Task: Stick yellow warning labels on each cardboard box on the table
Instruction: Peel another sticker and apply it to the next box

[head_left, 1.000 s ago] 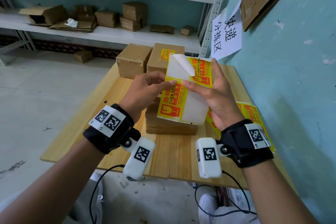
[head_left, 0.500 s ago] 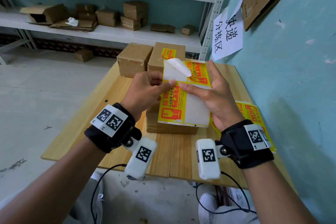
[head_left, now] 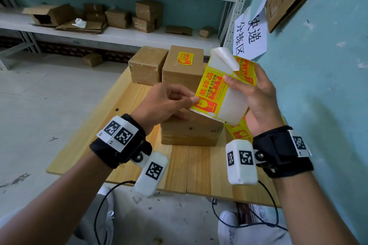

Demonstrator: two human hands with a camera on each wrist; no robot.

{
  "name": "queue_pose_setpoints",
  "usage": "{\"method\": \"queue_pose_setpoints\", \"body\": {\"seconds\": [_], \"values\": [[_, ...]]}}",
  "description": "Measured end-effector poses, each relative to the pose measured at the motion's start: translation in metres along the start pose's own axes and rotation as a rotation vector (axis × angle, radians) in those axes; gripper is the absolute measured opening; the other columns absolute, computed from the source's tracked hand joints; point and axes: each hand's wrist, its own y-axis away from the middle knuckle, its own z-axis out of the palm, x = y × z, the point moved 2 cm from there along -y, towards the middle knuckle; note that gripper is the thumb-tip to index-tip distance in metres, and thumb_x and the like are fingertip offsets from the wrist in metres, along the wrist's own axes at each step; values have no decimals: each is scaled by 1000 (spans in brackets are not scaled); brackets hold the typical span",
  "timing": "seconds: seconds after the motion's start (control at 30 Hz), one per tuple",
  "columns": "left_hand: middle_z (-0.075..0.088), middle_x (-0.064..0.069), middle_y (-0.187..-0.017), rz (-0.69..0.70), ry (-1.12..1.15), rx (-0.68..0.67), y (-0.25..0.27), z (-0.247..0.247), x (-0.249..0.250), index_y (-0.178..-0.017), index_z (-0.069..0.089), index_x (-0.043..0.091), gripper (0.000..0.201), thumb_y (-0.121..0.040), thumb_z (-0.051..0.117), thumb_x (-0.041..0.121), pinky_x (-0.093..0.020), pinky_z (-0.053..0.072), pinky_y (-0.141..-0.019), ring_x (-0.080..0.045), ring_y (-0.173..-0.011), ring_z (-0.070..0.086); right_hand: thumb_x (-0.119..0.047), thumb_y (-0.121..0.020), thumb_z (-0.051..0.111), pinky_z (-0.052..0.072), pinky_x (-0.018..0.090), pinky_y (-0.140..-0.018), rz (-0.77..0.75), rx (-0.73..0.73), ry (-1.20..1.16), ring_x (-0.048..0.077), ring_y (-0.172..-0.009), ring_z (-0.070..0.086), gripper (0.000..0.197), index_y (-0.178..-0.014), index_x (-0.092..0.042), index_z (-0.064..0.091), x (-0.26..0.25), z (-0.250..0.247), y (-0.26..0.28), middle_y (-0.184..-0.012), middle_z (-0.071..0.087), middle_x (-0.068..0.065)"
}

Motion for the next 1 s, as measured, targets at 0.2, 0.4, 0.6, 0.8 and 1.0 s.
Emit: {"method": "queue_pose_setpoints", "body": {"seconds": [0.2,0.4,0.6,0.8,1.0], "values": [[73,-13,-93,80,24,156,-2,-3,3,-95,67,4,11,-90,65,13,-23,57,-57,-12,-71,70,-36,-72,85,51,37,-101,89,13,93,-2,-105,66,116,-158,-28,7,5,-1,-4,-102,69,-27],[70,-17,-98,54,102,201,-6,-9,4,-106,65,4,19,-92,63,16,-24,56,-60,-18,-74,72,-32,-89,71,47,31,-102,-467,-17,658,9,-115,58,47,-134,-22,59,-3,10,7,-123,60,-4],[71,-16,-99,69,161,159,-4,-4,9,-112,64,-1,26,-93,61,15,-22,56,-67,-16,-75,72,-20,-91,70,47,32,-105,-673,-301,821,10,-121,58,30,-120,-18,71,5,36,21,-127,66,-5],[70,-22,-107,63,280,65,-2,-4,9,-114,62,-5,30,-86,67,6,-29,57,-84,-25,-94,71,-11,-88,73,52,25,-98,-707,-209,730,7,-111,65,30,-118,-10,72,4,32,20,-118,72,0],[68,-26,-107,115,292,66,-1,-2,8,-103,65,-7,22,-83,68,2,-27,55,-86,-27,-96,70,-10,-90,71,53,21,-94,-702,-180,706,6,-104,67,21,-111,-8,74,4,32,21,-111,74,0]]}}
